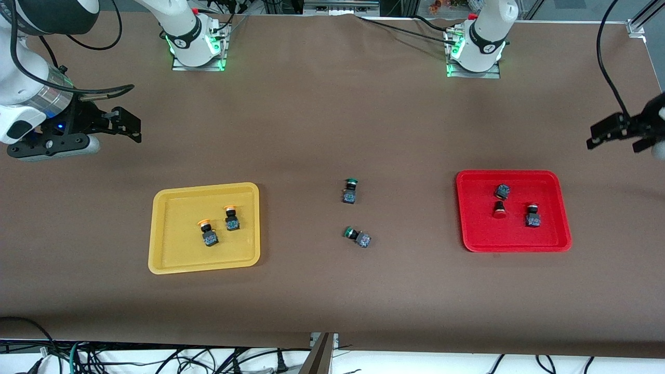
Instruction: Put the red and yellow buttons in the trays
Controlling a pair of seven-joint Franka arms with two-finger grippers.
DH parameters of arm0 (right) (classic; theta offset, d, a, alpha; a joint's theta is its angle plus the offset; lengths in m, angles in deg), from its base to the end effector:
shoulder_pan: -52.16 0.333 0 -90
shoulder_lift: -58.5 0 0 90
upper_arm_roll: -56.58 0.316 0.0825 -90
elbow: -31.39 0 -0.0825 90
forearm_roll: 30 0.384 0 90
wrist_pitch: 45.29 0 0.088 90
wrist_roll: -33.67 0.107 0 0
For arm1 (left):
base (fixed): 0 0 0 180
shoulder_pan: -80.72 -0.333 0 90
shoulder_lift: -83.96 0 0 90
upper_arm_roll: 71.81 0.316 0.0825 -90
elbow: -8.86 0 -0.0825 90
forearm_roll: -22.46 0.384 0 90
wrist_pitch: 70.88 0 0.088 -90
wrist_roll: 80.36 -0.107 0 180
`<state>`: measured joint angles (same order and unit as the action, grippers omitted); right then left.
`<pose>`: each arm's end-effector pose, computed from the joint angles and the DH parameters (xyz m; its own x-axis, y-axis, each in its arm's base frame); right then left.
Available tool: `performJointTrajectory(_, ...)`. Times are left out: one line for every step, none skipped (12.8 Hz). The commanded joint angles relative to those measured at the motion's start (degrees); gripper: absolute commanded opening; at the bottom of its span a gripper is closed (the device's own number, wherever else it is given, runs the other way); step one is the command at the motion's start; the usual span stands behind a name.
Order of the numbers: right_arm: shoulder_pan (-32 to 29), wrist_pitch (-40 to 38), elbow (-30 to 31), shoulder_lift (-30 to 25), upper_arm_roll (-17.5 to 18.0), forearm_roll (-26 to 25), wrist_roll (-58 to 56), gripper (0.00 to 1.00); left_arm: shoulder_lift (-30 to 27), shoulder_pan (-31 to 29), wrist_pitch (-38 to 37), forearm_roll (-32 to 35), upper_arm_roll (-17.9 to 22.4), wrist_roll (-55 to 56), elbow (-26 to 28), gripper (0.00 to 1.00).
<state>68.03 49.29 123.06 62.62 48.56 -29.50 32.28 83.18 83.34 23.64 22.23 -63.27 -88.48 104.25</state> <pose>0.5750 0.0828 0.5772 0.9869 0.1600 -0.0204 0.1601 -0.9871 0.0008 0.5525 0.0574 0.5942 0.9993 -0.0381 -0.0009 -0.0381 -0.9993 0.0062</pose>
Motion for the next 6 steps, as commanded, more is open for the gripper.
performJointTrajectory(-0.5, -0.5, -1.0, 0.4, 0.5, -0.6, -0.1, 1.00, -5.2, 1.3, 2.6, 3.4, 0.6, 0.8, 6.6, 1.00)
performJointTrajectory(-0.5, -0.4, -1.0, 0.6, 0.5, -0.6, -0.1, 1.00, -4.9, 1.2, 2.4, 3.3, 0.5, 0.9, 6.6, 1.00)
performJointTrajectory(-0.5, -0.4, -1.0, 0.6, 0.5, -0.6, -0.1, 1.00, -4.9, 0.7, 1.3, 3.3, 0.1, 0.9, 6.5, 1.00)
performJointTrajectory(-0.5, -0.4, -1.0, 0.6, 0.5, -0.6, -0.1, 1.00, -4.3, 0.5, 0.0, 3.3, -0.4, 1.0, 5.5, 1.00)
performJointTrajectory(-0.5, -0.4, -1.0, 0.6, 0.6, -0.6, -0.1, 1.00, -3.2, 0.5, -0.1, 3.4, -0.2, 0.8, 4.6, 1.00)
performJointTrajectory(-0.5, -0.4, -1.0, 0.6, 0.6, -0.6, -0.1, 1.00, -2.9, 0.5, -0.7, 3.4, -0.2, 0.9, 3.9, 1.00)
